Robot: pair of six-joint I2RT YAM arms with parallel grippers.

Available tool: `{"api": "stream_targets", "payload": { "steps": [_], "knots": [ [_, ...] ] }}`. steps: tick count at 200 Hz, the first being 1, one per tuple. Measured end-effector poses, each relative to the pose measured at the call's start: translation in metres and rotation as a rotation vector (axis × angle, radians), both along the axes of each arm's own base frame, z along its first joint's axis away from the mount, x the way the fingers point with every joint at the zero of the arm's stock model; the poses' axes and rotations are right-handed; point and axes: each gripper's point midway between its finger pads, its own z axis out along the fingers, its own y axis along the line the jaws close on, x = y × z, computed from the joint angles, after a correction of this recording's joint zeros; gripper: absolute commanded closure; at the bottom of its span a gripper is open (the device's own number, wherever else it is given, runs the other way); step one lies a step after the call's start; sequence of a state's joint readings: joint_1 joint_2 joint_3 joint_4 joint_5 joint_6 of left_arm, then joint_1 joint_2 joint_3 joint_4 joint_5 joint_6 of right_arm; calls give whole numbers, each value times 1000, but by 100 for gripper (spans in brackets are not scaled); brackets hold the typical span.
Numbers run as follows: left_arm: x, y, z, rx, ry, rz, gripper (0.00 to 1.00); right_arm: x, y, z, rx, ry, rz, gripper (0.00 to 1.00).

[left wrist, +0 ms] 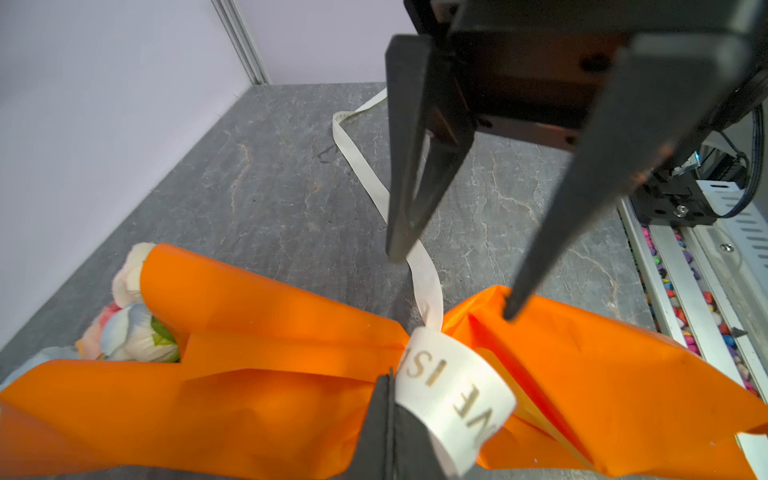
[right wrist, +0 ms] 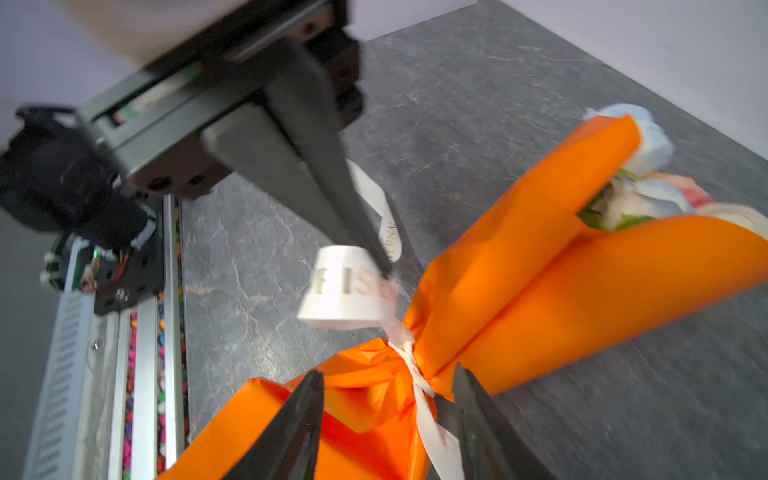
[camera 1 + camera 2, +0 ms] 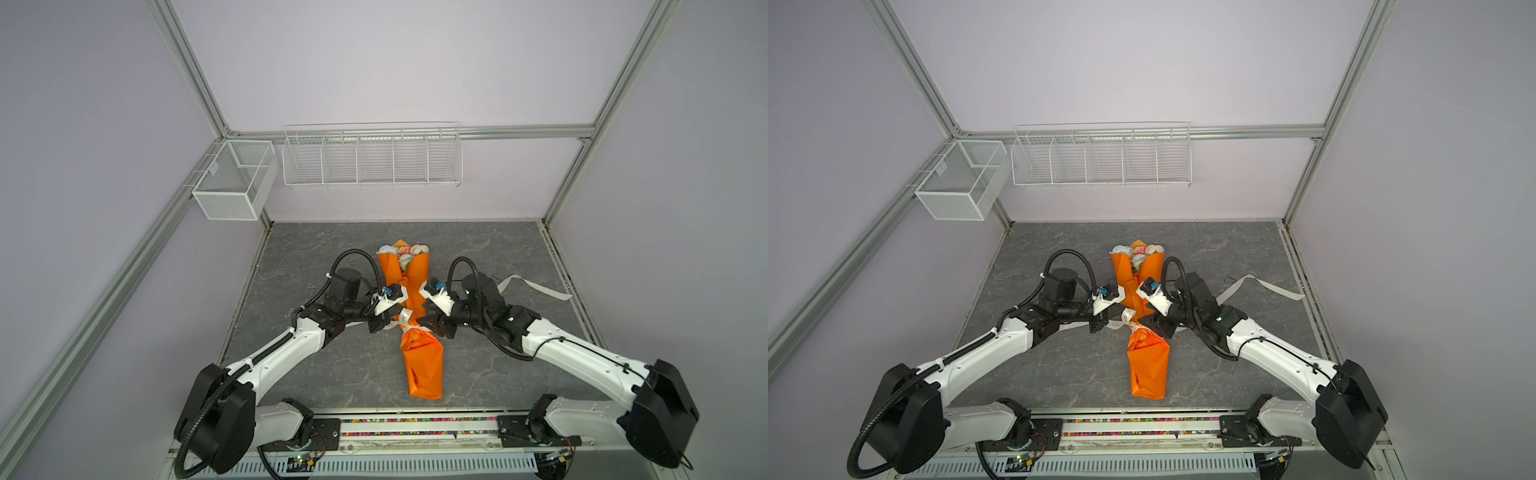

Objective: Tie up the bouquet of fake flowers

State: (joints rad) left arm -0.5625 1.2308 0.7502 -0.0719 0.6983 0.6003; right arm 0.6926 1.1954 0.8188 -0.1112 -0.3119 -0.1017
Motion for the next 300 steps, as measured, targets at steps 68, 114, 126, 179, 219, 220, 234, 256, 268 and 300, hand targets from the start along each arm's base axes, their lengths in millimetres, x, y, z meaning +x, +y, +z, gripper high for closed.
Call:
{"api": "stream_targets", "payload": {
  "steps": [68, 114, 126, 179, 219, 220, 234, 256, 268, 300],
  "knots": [
    [-9, 10, 4, -11, 14, 43, 100, 91, -177, -68, -67, 479, -859, 50],
    [-8, 11, 2, -7, 31, 60, 100, 97, -240, -142, -232, 808, -1161, 46],
    [-9, 12, 2, -7, 35, 61, 100, 108, -247, -144, -266, 814, -1194, 45],
    [-10, 12, 0, -7, 45, 63, 100, 160, -275, -155, -288, 803, -1296, 45],
    [-10, 12, -1, -7, 54, 65, 100, 170, -285, -165, -329, 810, -1319, 49],
    [-10, 11, -1, -7, 55, 65, 100, 171, -285, -165, -331, 809, -1318, 49],
    [-10, 11, -2, -5, 59, 64, 100, 177, -286, -167, -339, 802, -1314, 50],
    [-10, 11, -4, -1, 68, 62, 100, 182, -286, -173, -355, 803, -1303, 52],
    [-11, 11, -6, 3, 75, 62, 100, 183, -286, -176, -365, 807, -1295, 54],
    [-13, 12, -7, 6, 87, 55, 100, 191, -286, -178, -376, 795, -1270, 62]
  ]
}}
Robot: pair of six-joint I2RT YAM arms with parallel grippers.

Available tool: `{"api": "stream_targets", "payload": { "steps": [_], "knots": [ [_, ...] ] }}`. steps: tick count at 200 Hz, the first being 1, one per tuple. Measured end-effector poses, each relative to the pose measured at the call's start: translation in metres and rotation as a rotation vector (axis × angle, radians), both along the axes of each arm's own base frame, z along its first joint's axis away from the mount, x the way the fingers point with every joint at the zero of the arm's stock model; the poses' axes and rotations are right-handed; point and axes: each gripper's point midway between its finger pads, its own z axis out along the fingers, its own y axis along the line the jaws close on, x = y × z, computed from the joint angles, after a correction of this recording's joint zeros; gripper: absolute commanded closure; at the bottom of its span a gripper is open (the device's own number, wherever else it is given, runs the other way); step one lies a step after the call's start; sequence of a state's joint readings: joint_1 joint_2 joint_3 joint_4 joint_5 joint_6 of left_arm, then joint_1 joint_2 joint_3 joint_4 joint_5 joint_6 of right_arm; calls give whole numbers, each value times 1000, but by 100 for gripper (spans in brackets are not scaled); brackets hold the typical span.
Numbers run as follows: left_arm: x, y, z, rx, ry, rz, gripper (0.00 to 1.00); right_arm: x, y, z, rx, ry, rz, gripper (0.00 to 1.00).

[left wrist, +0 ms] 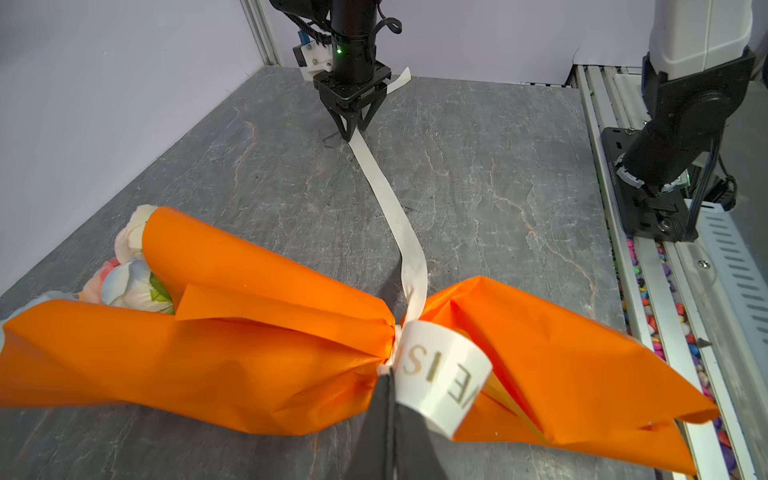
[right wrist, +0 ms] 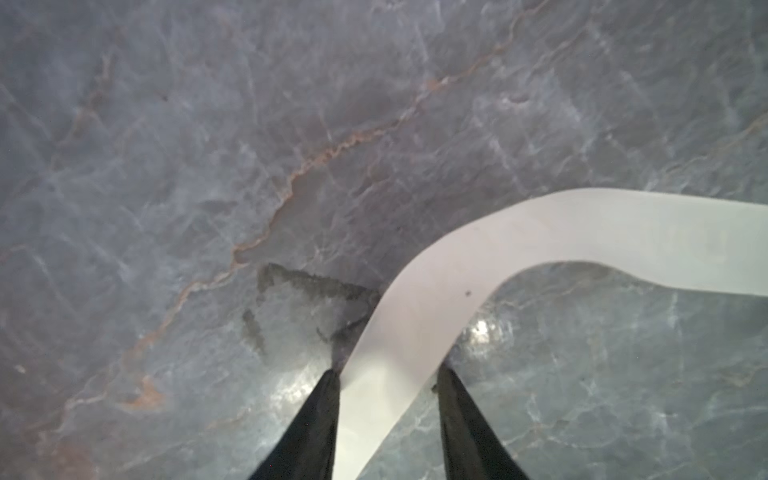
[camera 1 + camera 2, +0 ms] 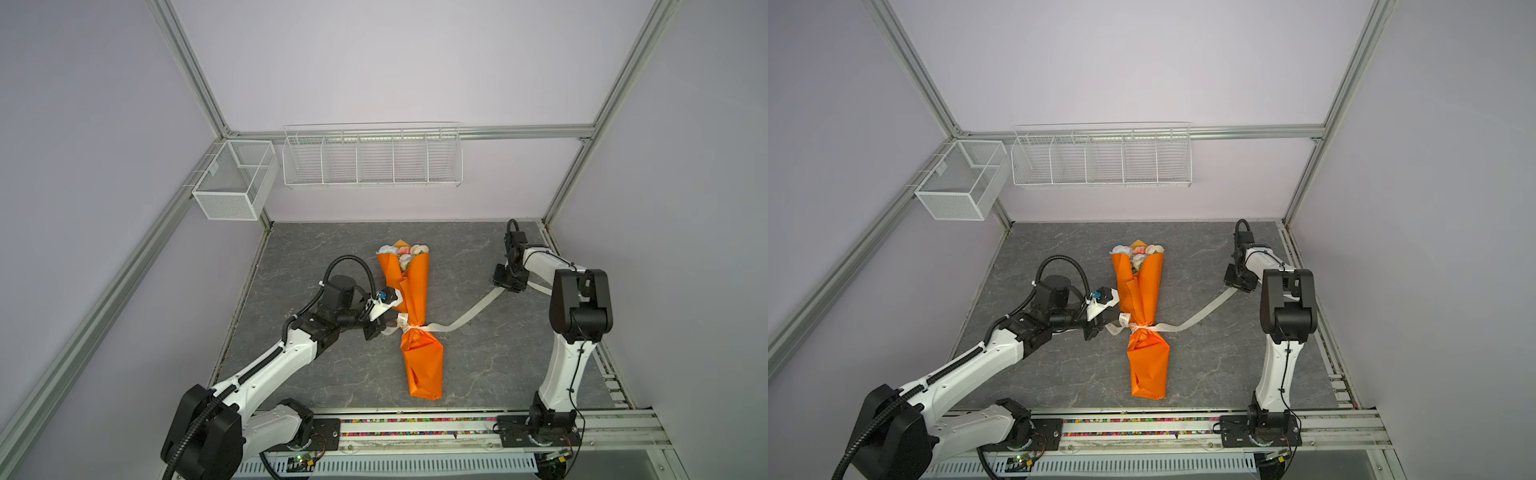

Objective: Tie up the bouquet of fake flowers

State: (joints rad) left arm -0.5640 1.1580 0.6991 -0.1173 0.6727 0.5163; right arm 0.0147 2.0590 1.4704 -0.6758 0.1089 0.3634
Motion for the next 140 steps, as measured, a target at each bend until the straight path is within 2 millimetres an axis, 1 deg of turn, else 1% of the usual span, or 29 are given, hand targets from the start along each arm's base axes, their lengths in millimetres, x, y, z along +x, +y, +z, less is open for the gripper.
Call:
{"api": "stream_targets", "payload": {
  "steps": [17, 50, 58, 63, 68, 98, 110, 118, 132, 140],
  "knots": [
    [-1, 0, -1, 0, 7, -5, 100, 5, 1, 0, 2, -9, 13, 64],
    [-2, 0, -5, 9, 22, -6, 100, 11, -2, 1, -9, -19, 39, 84],
    [-3, 0, -5, 9, 23, -8, 100, 13, -2, 1, -12, -23, 47, 87],
    [-3, 0, -5, 8, 24, -8, 100, 14, -2, 2, -13, -25, 50, 91],
    [-3, 0, -5, 7, 26, -9, 100, 14, -2, 2, -15, -26, 58, 93],
    [-4, -2, -4, 6, 29, -11, 100, 18, 0, 7, -4, -48, 73, 94],
    [-5, -2, -4, 6, 32, -11, 100, 18, 3, 16, 9, -74, 78, 94],
    [-5, -2, -4, 5, 32, -12, 100, 19, 7, 27, 20, -99, 85, 94],
    [-6, -3, -4, 4, 35, -13, 100, 21, 15, 55, 40, -162, 106, 94],
    [-6, -3, -4, 4, 34, -14, 100, 23, 25, 74, 51, -210, 132, 94]
  ]
}}
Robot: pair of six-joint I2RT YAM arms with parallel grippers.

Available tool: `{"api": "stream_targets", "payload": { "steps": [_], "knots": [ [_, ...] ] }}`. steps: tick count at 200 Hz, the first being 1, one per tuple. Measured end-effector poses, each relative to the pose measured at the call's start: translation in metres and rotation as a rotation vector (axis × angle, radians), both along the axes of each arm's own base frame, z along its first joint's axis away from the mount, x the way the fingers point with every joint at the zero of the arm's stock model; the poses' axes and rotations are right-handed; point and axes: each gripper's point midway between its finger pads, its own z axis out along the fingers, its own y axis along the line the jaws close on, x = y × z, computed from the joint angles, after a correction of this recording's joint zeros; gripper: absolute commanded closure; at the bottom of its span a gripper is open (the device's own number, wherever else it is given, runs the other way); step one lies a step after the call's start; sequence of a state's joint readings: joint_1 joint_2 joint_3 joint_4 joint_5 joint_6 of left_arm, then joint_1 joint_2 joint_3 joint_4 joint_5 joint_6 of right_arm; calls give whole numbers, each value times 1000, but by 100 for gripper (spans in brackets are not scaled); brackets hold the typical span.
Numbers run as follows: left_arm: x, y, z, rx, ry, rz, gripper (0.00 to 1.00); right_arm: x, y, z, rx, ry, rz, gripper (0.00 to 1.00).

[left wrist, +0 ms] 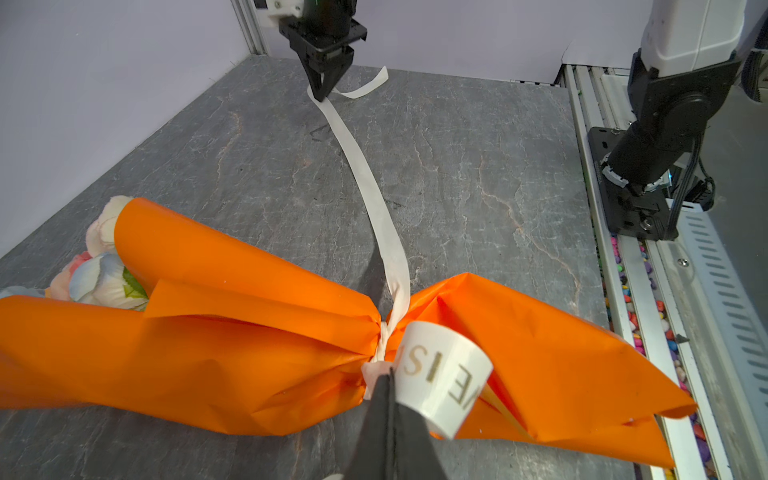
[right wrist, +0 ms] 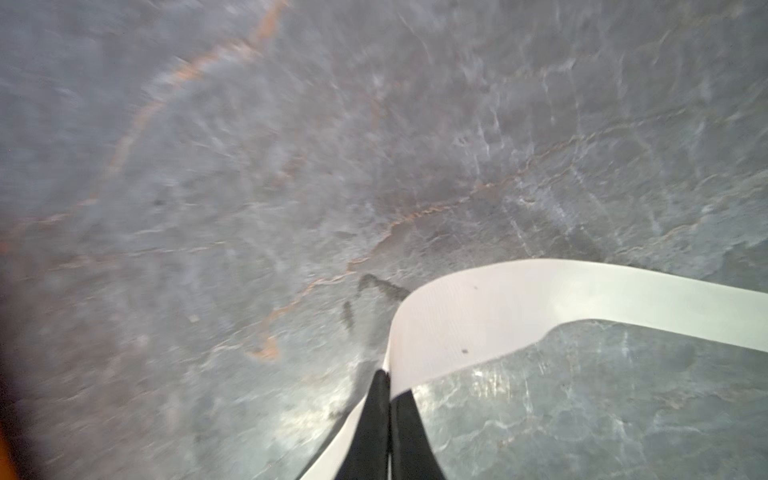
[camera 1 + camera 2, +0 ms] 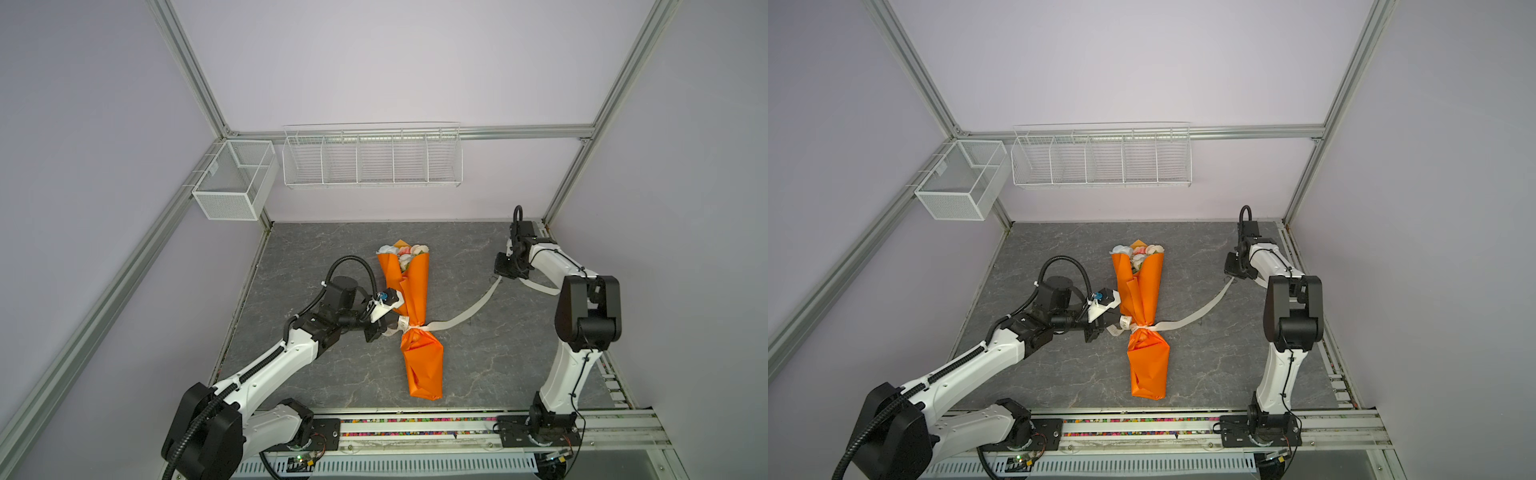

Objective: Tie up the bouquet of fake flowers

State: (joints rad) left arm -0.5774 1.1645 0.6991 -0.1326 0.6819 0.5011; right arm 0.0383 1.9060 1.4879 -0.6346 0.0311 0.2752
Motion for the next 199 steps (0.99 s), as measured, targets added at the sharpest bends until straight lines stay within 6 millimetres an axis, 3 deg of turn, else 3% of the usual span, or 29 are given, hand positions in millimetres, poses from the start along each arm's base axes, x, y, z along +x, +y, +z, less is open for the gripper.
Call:
{"api": "stream_targets", "payload": {
  "steps": [24, 49, 75, 96, 109, 133, 177, 191, 199],
  "knots": [
    [0, 0, 2, -6, -6, 2, 100, -3, 53, 59, 31, -142, 142, 93],
    [0, 1, 5, -24, -17, 15, 100, -27, 157, 111, 120, -258, 407, 93],
    [-4, 5, 3, -45, -22, 37, 100, -71, 260, 145, 229, -317, 674, 93],
    [-8, 8, 1, -63, -23, 54, 100, -106, 318, 167, 302, -334, 828, 92],
    [-11, 9, 1, -79, -22, 61, 100, -118, 348, 178, 326, -349, 901, 92],
    [-15, 12, 0, -106, -21, 71, 100, -127, 385, 183, 358, -349, 982, 91],
    [-21, 14, 2, -142, -24, 82, 100, -132, 415, 141, 411, -205, 1049, 89],
    [-21, 14, 4, -151, -33, 85, 100, -138, 422, 132, 438, -163, 1072, 81],
    [-21, 14, 6, -156, -35, 86, 100, -142, 426, 128, 453, -139, 1085, 70]
  ]
}}
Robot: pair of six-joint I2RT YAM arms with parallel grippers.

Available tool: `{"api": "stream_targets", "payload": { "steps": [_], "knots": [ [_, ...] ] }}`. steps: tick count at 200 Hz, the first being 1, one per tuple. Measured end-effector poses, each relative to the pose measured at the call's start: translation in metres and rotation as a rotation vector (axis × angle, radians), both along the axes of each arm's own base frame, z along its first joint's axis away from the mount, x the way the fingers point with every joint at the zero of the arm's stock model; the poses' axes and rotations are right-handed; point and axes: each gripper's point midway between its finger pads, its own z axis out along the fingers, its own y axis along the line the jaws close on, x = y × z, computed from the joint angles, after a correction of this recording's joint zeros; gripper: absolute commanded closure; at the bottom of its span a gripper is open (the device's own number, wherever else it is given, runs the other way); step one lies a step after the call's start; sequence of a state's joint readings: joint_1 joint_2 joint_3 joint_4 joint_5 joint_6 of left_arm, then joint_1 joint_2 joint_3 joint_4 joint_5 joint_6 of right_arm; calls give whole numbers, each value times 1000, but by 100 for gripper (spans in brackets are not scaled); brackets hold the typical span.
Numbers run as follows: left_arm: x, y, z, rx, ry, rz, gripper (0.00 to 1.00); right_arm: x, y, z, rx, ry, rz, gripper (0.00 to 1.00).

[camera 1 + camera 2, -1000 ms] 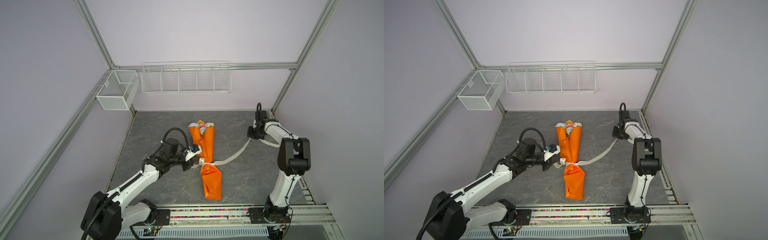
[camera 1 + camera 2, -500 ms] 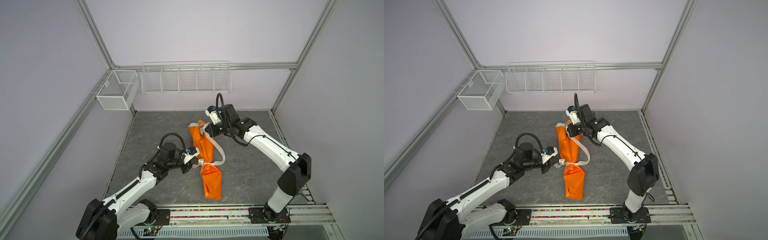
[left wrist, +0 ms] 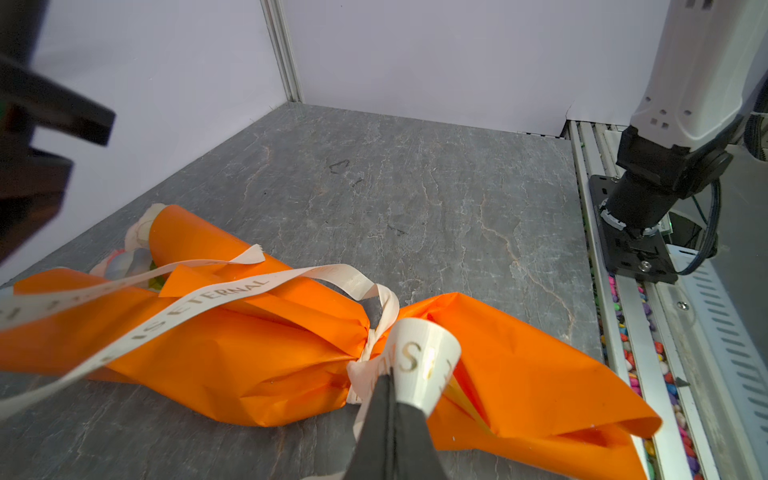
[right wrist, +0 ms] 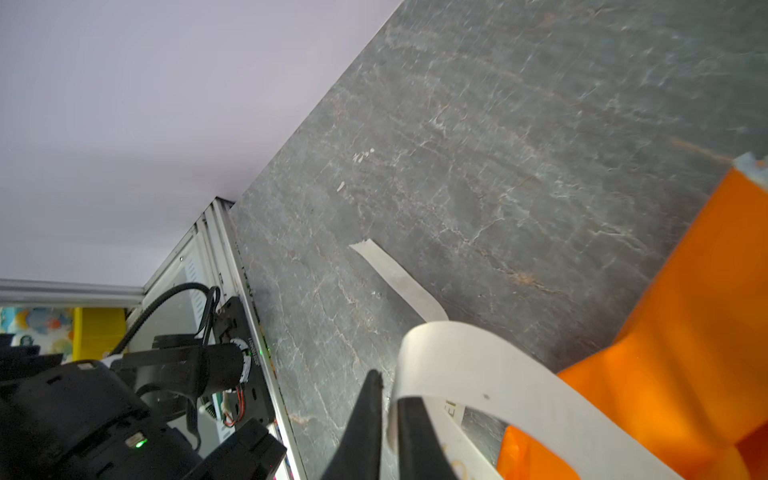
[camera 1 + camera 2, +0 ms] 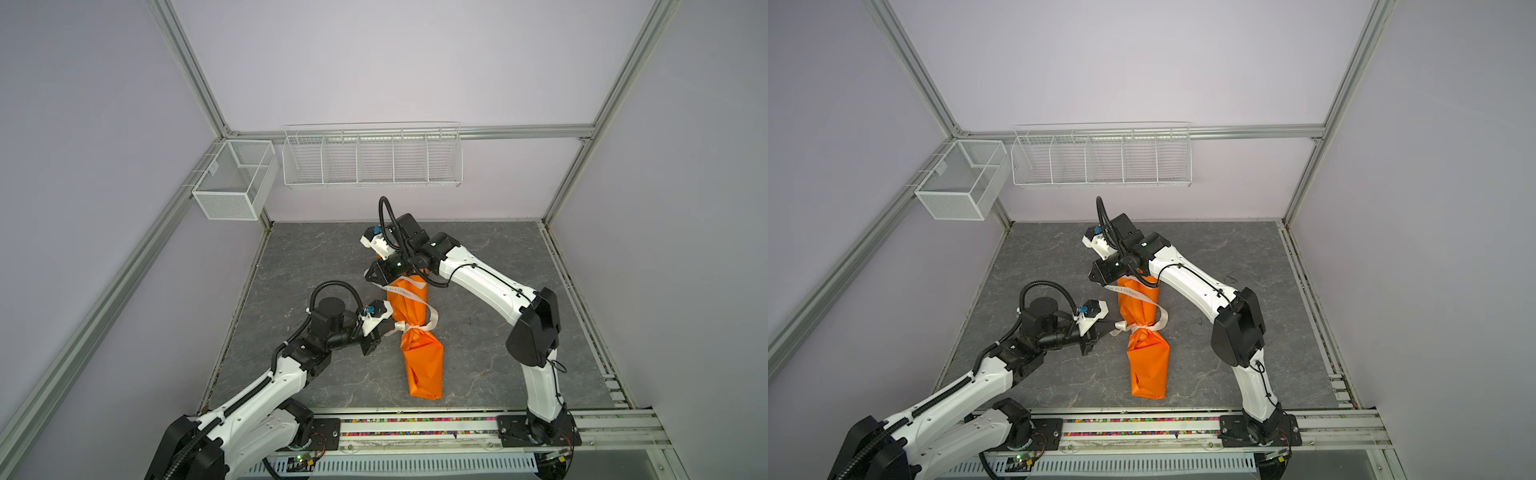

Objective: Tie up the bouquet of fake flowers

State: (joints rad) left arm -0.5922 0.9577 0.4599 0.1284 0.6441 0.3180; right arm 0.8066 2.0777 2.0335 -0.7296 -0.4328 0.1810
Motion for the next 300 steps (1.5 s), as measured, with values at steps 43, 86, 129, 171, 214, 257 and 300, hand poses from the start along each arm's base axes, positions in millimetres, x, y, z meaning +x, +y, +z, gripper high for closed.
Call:
{"api": "stream_targets", "payload": {
  "steps": [43, 86, 129, 171, 214, 257, 300],
  "knots": [
    [0, -1, 4, -14, -6, 0, 100, 2, -7, -8, -70, 1, -3, 45],
    [0, -2, 5, -17, -9, -1, 100, -1, -79, -7, -133, -25, -82, 36],
    [1, -2, 0, -9, 3, -1, 100, -18, -137, 20, -64, -124, -151, 37],
    [2, -3, -5, 1, 18, -2, 100, -46, -175, -34, -107, -279, -116, 39],
    [1, -4, -13, 18, 46, -9, 100, -36, -204, -123, -318, -236, -60, 40],
    [2, -4, -14, 22, 52, -9, 100, -18, -222, -165, -441, -242, -4, 40],
    [3, -5, -13, 26, 54, -10, 100, -5, -219, -179, -476, -262, 43, 70]
  ]
}}
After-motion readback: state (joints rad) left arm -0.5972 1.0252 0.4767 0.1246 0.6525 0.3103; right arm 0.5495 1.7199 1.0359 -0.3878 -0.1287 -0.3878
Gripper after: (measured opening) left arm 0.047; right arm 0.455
